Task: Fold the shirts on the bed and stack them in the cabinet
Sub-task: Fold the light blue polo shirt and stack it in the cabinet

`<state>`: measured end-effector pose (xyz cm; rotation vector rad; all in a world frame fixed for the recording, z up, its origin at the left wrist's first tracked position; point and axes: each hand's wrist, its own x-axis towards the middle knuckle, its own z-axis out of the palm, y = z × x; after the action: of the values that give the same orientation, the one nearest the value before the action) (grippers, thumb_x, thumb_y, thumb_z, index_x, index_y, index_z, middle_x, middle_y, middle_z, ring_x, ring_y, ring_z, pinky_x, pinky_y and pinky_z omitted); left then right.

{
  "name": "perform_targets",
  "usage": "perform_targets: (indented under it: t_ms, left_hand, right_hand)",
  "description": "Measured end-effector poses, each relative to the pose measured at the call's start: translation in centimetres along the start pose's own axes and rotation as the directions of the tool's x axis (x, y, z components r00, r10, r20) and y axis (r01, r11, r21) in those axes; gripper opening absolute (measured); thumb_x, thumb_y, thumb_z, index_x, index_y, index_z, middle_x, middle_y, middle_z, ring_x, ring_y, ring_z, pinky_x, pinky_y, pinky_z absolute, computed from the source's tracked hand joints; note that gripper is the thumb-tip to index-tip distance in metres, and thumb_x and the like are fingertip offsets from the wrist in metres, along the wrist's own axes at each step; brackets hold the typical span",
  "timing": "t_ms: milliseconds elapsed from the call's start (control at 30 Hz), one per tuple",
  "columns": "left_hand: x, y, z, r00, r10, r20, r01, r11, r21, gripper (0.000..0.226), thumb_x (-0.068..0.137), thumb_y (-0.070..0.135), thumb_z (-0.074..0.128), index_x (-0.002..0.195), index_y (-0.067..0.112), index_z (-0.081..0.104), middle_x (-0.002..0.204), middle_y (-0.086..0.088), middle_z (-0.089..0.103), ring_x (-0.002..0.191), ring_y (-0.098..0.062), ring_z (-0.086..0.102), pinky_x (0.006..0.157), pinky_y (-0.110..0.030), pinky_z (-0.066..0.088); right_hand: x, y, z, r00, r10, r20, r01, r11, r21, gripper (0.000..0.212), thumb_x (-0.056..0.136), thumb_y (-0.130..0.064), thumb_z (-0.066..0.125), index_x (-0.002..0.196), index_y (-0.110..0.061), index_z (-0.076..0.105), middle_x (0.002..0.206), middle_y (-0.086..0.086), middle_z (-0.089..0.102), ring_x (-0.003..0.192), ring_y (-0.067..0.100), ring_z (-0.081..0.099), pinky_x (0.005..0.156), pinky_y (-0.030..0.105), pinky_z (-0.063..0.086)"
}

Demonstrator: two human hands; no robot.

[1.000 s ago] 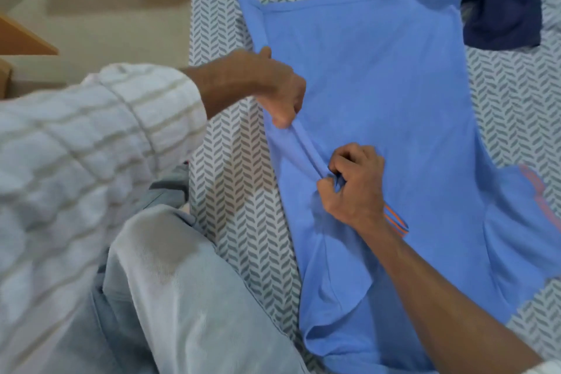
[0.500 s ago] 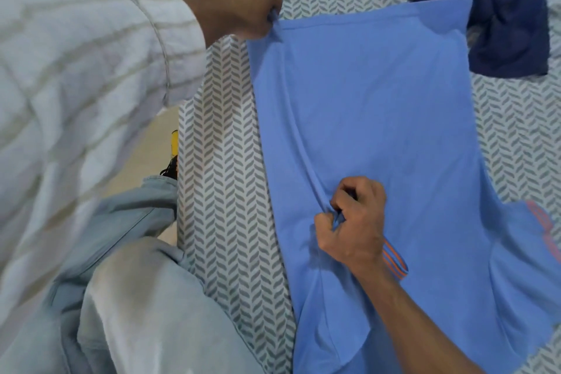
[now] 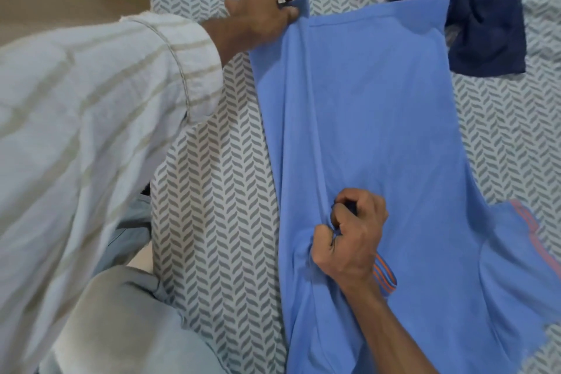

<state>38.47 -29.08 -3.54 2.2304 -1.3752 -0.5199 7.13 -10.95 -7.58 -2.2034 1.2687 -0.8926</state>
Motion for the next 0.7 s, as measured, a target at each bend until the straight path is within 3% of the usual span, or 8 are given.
perform_targets:
  t_ms: [100,200,300,367,433,500,600,700]
  left_hand:
    - [-0.1,-0.8,1.3,0.999,0.033,-0.03,-0.032,0.998,0.049,0.018,0.085,0.048,0.052,0.082,0.03,0.049,0.086,0.006,0.052,0.107,-0.025,0.054,0.101,-0.051,0.036]
    - [-0.3,-1.6,2.4,0.987,0.083,-0.139,-0.061,0.986,0.155,0.023,0.096,0.045,0.049,0.1,0.022,0.056,0.092,0.002,0.049,0.118,-0.026,0.046,0.096,-0.046,0.025]
    - [0.1,-2.5,2.9,0.971,0.126,-0.201,-0.09,0.98,0.179,0.037,0.095,0.053,0.049,0.108,0.02,0.059,0.099,-0.006,0.058,0.116,-0.027,0.048,0.097,-0.044,0.026]
    - [0.2,-2.9,3.2,0.966,0.138,-0.219,-0.095,0.976,0.196,0.04,0.094,0.056,0.047,0.109,0.021,0.06,0.107,-0.009,0.062,0.115,-0.027,0.049,0.099,-0.044,0.026]
    - [0.2,-2.9,3.3,0.958,0.144,-0.249,-0.094,0.974,0.205,0.042,0.093,0.058,0.046,0.109,0.022,0.06,0.111,-0.01,0.062,0.115,-0.027,0.05,0.1,-0.044,0.027]
    - [0.1,-2.7,3.2,0.954,0.145,-0.263,-0.094,0.976,0.197,0.043,0.093,0.06,0.045,0.109,0.022,0.06,0.112,-0.011,0.061,0.115,-0.027,0.05,0.101,-0.043,0.027]
    - [0.0,-2.7,3.2,0.959,0.135,-0.248,-0.086,0.976,0.2,0.044,0.093,0.06,0.046,0.11,0.022,0.06,0.114,-0.013,0.06,0.115,-0.028,0.05,0.102,-0.044,0.027]
    - [-0.1,-2.5,3.1,0.956,0.143,-0.255,-0.092,0.975,0.202,0.045,0.093,0.059,0.047,0.109,0.02,0.06,0.114,-0.013,0.059,0.116,-0.029,0.049,0.101,-0.044,0.027]
  right_hand:
    - [0.2,0.0,-0.2,1.0,0.02,0.017,-0.021,1.0,0.018,0.011,0.061,-0.014,0.046,0.054,-0.007,0.041,0.08,0.007,0.056,0.072,0.027,0.045,0.07,0.041,0.036]
    - [0.4,0.0,-1.2,0.997,0.063,0.038,-0.066,0.994,0.085,0.009,0.065,-0.014,0.046,0.058,-0.009,0.046,0.074,0.003,0.057,0.069,0.026,0.047,0.066,0.04,0.04]
    - [0.6,0.2,-3.0,0.975,0.217,0.048,-0.222,0.964,0.144,0.008,0.072,-0.022,0.047,0.065,-0.022,0.046,0.061,-0.012,0.045,0.059,0.01,0.042,0.058,0.026,0.037]
    - [0.8,0.8,-4.4,0.941,0.333,0.061,-0.336,0.94,0.054,0.019,0.076,-0.031,0.049,0.063,-0.022,0.04,0.052,-0.003,0.036,0.05,0.011,0.035,0.051,0.023,0.033]
    - [1.2,1.5,-5.7,0.909,0.404,0.105,-0.39,0.911,-0.132,0.026,0.08,-0.035,0.056,0.066,-0.017,0.043,0.049,0.001,0.04,0.049,0.017,0.04,0.052,0.03,0.034]
    - [1.6,1.9,-6.4,0.888,0.433,0.153,-0.37,0.872,-0.322,0.024,0.083,-0.027,0.067,0.071,-0.019,0.048,0.047,-0.005,0.043,0.049,0.016,0.039,0.056,0.03,0.032]
    - [1.7,1.4,-6.2,0.874,0.443,0.199,-0.32,0.833,-0.451,0.021,0.079,-0.022,0.07,0.074,-0.02,0.05,0.048,-0.007,0.042,0.052,0.023,0.038,0.055,0.03,0.029]
    - [1.1,0.8,-5.6,0.922,0.359,0.147,-0.242,0.829,-0.505,0.016,0.077,-0.023,0.067,0.091,-0.019,0.06,0.07,0.0,0.055,0.07,0.031,0.053,0.06,0.037,0.041]
